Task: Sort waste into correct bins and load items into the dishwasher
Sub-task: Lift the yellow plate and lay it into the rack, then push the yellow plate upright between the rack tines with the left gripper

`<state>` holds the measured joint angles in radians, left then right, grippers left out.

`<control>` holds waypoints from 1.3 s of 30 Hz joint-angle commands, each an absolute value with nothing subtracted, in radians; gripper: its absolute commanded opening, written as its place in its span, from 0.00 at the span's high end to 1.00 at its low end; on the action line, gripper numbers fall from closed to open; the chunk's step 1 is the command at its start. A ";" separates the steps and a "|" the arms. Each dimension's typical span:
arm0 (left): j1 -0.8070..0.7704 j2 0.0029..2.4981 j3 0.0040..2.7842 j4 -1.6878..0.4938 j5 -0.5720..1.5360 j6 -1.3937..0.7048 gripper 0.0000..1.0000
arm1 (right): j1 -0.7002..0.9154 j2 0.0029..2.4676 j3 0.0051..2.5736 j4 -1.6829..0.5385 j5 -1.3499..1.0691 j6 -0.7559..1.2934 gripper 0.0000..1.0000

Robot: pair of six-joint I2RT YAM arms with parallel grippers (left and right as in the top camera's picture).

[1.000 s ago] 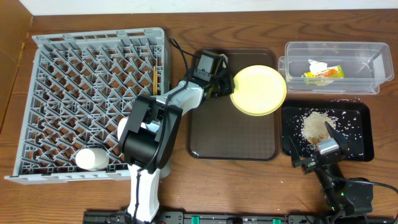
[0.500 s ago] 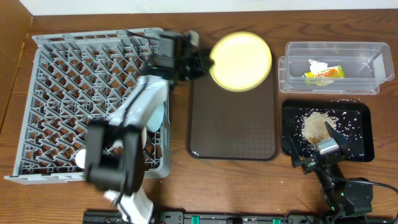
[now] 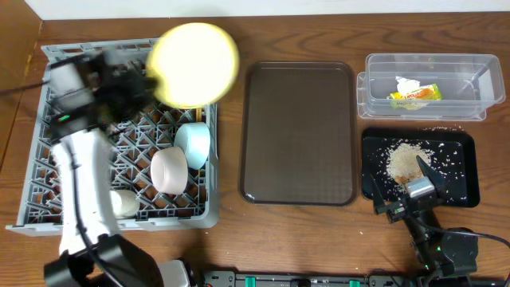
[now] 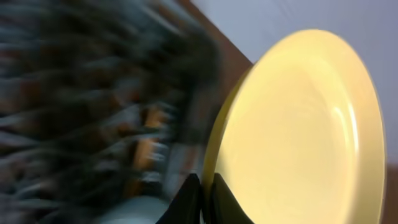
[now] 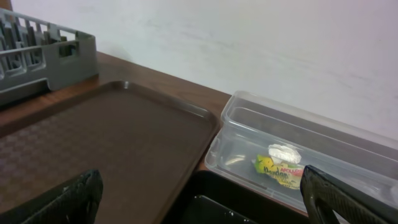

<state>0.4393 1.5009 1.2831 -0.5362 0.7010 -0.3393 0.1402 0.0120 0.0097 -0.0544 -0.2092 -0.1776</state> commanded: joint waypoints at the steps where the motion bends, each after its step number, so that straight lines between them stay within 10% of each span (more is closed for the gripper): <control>1: 0.628 1.482 1.242 -0.553 0.729 -0.280 0.92 | 0.125 0.009 0.006 -0.053 -0.214 -0.188 0.01; 20: 0.681 1.483 1.179 -0.476 0.143 -0.124 0.93 | 0.125 0.009 0.006 -0.053 -0.214 -0.188 0.01; 39: 0.245 1.483 1.179 -0.253 -0.805 0.213 0.93 | 0.125 0.009 0.006 -0.053 -0.214 -0.188 0.01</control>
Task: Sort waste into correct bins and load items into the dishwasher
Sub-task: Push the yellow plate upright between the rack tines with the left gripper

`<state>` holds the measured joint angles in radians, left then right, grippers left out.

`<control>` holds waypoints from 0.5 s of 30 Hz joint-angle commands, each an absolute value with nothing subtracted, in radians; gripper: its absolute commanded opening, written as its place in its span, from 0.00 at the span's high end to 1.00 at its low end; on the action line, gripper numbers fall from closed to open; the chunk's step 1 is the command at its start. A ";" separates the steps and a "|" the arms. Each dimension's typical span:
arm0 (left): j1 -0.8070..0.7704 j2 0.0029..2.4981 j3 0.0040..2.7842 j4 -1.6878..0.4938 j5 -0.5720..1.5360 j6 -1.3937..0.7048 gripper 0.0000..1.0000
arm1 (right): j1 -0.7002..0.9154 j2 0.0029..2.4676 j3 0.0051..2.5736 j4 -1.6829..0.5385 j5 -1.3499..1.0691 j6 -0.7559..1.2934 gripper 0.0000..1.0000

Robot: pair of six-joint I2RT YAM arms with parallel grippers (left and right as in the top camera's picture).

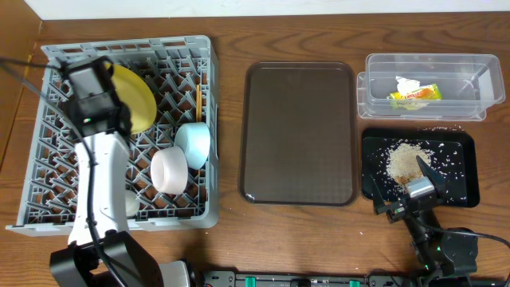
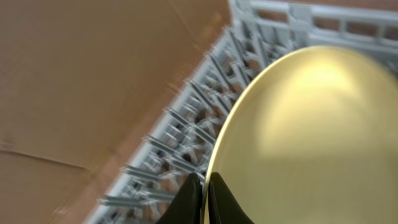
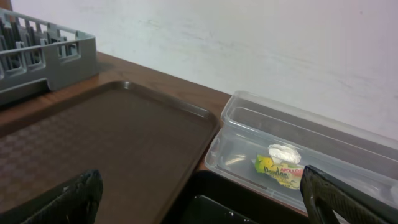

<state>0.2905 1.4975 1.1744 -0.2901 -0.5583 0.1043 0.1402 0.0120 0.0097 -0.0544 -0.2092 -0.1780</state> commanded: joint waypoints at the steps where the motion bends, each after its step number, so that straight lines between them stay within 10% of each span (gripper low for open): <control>1: 0.234 1.483 1.179 -0.243 -0.804 0.238 0.93 | 0.125 0.009 0.006 -0.053 -0.214 -0.188 0.01; 15: 0.180 1.483 1.179 -0.284 -0.749 0.277 0.92 | 0.125 0.010 0.006 -0.053 -0.214 -0.188 0.01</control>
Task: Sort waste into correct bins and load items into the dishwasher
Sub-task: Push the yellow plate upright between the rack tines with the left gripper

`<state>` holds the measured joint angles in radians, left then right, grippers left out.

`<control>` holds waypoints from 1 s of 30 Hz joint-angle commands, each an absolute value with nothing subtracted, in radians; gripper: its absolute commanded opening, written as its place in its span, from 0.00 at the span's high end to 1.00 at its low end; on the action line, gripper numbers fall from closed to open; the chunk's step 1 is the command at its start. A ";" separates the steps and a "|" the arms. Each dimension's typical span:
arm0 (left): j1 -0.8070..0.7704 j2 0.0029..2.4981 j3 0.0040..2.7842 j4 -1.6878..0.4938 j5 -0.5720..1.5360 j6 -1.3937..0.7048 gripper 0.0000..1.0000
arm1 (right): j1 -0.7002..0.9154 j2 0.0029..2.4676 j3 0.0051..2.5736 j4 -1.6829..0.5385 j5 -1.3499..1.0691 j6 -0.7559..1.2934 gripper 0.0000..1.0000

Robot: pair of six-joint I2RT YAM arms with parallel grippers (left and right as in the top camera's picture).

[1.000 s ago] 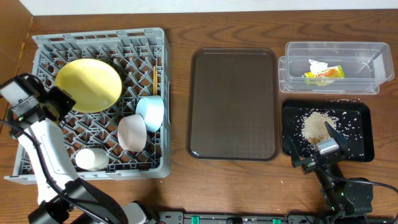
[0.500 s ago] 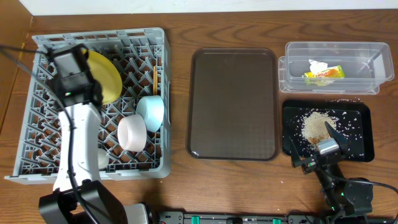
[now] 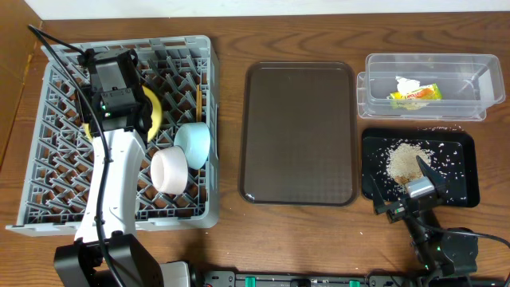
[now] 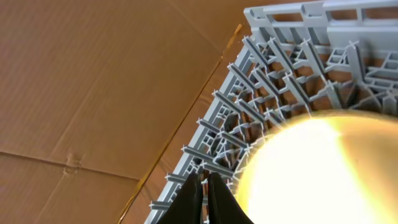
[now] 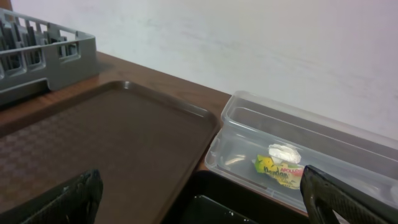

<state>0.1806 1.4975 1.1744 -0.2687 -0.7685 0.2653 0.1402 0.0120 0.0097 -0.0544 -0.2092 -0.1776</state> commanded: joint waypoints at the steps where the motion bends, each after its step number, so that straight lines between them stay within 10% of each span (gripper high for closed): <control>1: 0.180 1.483 1.179 -0.295 -0.731 0.276 0.92 | 0.125 0.010 0.006 -0.053 -0.214 -0.188 0.01; 8: 0.180 1.489 1.179 -0.310 -0.735 0.250 0.92 | 0.125 0.010 0.006 -0.053 -0.214 -0.188 0.01; 10: 0.192 1.481 1.179 -0.332 -0.755 0.094 0.54 | 0.125 0.010 0.006 -0.053 -0.214 -0.188 0.01; 16: 0.440 1.412 1.179 -0.487 -0.076 -0.266 0.21 | 0.125 0.010 0.006 -0.053 -0.214 -0.188 0.01; 20: 0.645 1.402 1.179 -0.505 0.369 -0.268 0.24 | 0.125 0.010 0.006 -0.053 -0.214 -0.188 0.01; 30: 0.838 1.549 1.179 -0.605 0.641 -0.320 0.34 | 0.125 0.010 0.006 -0.054 -0.214 -0.188 0.01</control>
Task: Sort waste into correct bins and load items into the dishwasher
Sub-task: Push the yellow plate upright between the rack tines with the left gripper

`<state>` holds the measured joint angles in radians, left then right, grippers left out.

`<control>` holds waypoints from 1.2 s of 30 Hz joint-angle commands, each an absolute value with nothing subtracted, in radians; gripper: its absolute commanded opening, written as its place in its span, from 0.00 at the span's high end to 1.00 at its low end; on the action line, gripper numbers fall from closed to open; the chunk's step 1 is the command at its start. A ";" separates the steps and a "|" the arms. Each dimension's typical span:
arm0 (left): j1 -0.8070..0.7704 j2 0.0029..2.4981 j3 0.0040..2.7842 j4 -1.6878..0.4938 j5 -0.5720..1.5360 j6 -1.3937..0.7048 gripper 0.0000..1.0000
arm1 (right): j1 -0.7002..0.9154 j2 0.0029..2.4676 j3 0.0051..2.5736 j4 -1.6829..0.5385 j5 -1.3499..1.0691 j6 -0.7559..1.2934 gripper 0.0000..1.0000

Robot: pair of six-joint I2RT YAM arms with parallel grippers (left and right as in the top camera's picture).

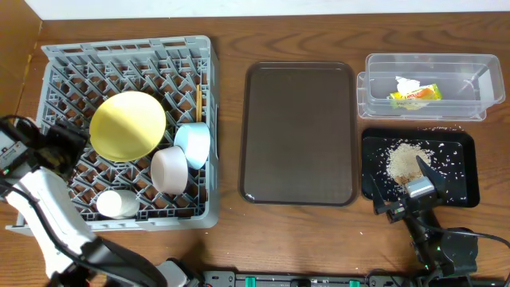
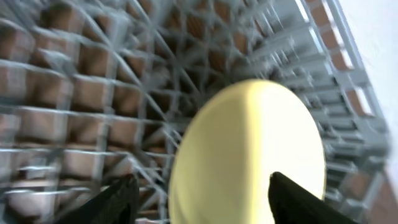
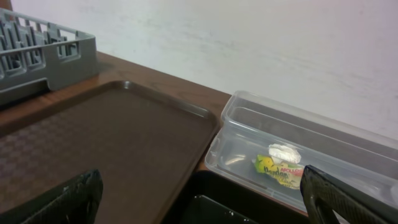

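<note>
The yellow plate (image 1: 127, 125) leans among the tines of the grey dish rack (image 1: 48, 56), in its left half. In the left wrist view the plate (image 2: 249, 149) lies just ahead of the fingers. My left gripper (image 1: 65, 140) is open at the rack's left side, clear of the plate, with nothing held; in its own view (image 2: 202, 205) the fingers stand wide apart. My right gripper (image 1: 398, 203) rests open and empty at the front left corner of the black tray (image 1: 462, 191). Its own view (image 3: 199, 205) shows both fingers far apart.
The rack also holds a light blue bowl (image 1: 193, 143), a white bowl (image 1: 169, 169), a white cup (image 1: 117, 204) and a thin wooden stick (image 1: 198, 104). A bare brown tray (image 1: 299, 131) lies mid-table. The clear bin (image 1: 382, 84) holds a yellow wrapper (image 1: 414, 94). Crumbs (image 1: 405, 162) lie on the black tray.
My left gripper was shut on the yellow plate over the rack's back left. Now it is open and back at the rack's left edge, and the plate rests in the rack.
The left gripper first held the yellow plate high near the rack's back right. Then the plate was over the rack's back left, then lower among the tines. Now it lies released in the rack. The right arm stayed still throughout.
</note>
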<state>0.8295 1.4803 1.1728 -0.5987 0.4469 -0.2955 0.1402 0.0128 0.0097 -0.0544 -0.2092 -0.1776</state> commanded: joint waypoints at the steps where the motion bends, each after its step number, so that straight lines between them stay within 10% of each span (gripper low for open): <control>1: 0.841 1.568 1.179 -0.605 0.640 -0.320 0.36 | 0.125 0.010 0.006 -0.053 -0.214 -0.188 0.01; 21: 0.841 1.756 1.179 -0.533 0.581 -0.213 0.61 | 0.125 0.010 0.006 -0.053 -0.214 -0.188 0.01; 27: 0.838 1.783 1.179 -0.532 0.576 -0.215 0.91 | 0.125 0.010 0.006 -0.053 -0.214 -0.188 0.01; 36: 0.837 1.708 1.180 -0.518 0.575 -0.194 0.92 | 0.125 0.010 0.006 -0.053 -0.214 -0.188 0.01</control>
<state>0.8368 1.7496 1.1824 -0.5220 0.6109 -0.2256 0.1402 0.0128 0.0097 -0.0544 -0.2092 -0.1780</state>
